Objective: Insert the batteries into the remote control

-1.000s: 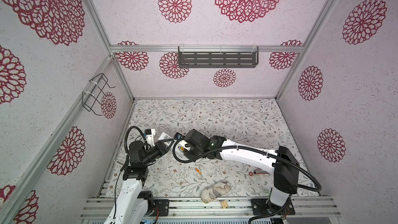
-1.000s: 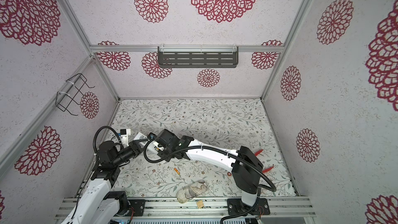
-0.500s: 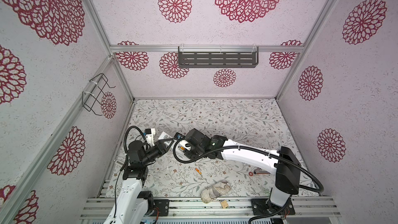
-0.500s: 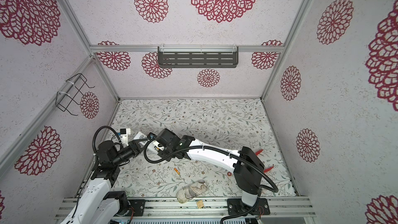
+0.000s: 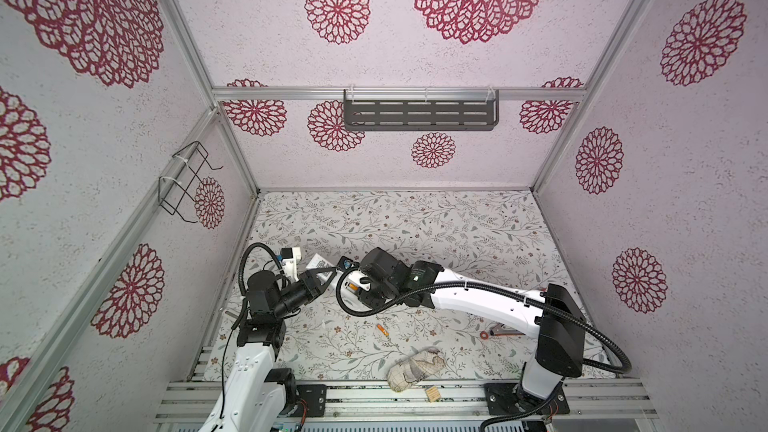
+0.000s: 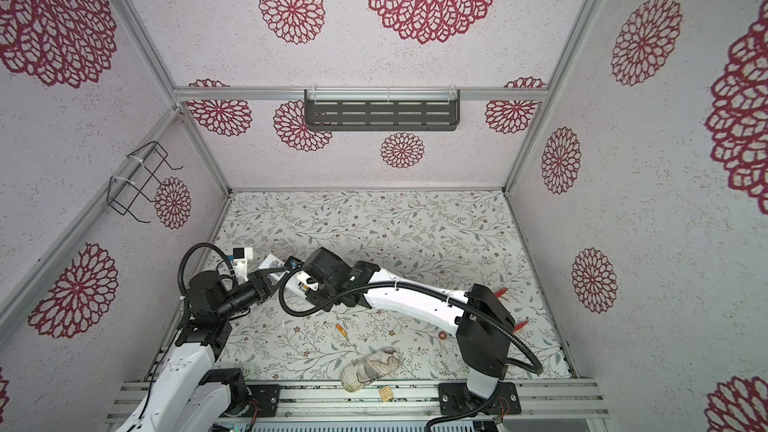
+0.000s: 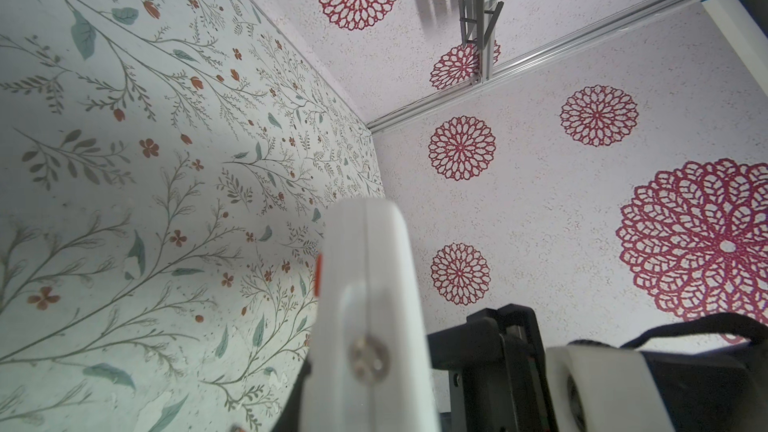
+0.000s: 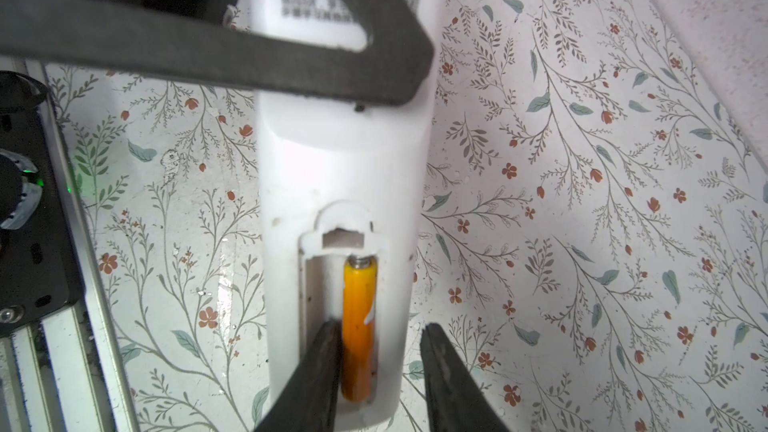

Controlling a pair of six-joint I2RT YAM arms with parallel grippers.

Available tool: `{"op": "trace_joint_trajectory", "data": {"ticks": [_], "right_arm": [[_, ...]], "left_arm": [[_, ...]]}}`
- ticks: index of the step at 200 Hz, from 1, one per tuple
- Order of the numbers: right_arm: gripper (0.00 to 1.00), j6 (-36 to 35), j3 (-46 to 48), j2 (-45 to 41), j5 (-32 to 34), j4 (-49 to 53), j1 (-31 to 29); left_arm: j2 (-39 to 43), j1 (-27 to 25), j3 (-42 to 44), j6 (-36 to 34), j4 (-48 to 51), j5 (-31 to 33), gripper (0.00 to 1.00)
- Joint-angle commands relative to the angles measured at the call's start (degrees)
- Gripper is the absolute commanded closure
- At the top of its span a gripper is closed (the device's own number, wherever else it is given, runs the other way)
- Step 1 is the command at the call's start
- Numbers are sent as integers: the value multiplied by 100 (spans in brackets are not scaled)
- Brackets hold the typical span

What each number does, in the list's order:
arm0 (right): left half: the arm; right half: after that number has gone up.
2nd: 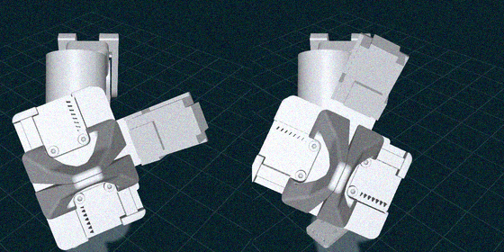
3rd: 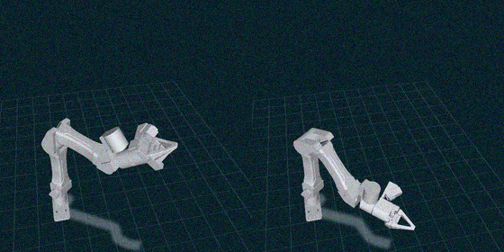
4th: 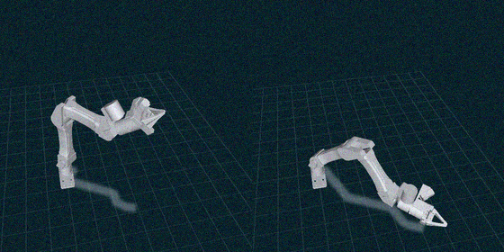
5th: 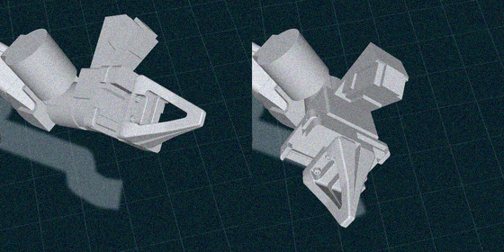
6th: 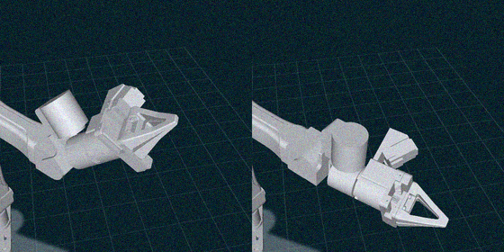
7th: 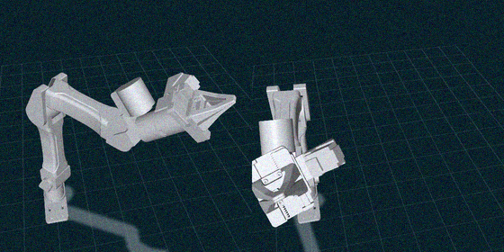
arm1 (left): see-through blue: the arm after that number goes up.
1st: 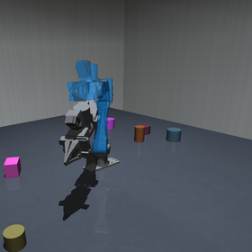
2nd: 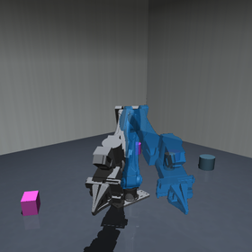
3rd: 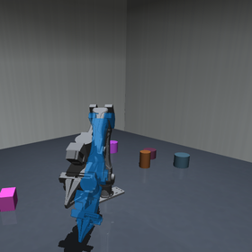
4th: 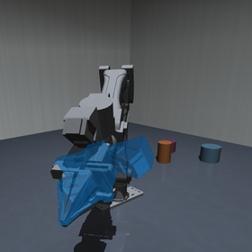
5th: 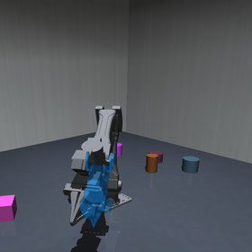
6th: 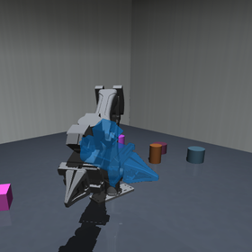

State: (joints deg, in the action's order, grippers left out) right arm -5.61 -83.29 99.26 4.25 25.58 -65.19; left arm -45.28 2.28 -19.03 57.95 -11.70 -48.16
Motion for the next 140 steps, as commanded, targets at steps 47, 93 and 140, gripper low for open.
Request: {"op": "trace_joint_trajectory", "data": {"ticks": [47,93,140], "right_arm": [[61,-255,85,-335,-292,557,-55],[60,-328,-4,-425,-511,667,-55],[60,-372,-21,-478,-616,707,-53]], "left_arm": [[-1,70,-234,498,-1116,-246,100],[-12,79,-224,507,-1124,-229,100],[25,97,-224,487,-1061,-220,100]]}}
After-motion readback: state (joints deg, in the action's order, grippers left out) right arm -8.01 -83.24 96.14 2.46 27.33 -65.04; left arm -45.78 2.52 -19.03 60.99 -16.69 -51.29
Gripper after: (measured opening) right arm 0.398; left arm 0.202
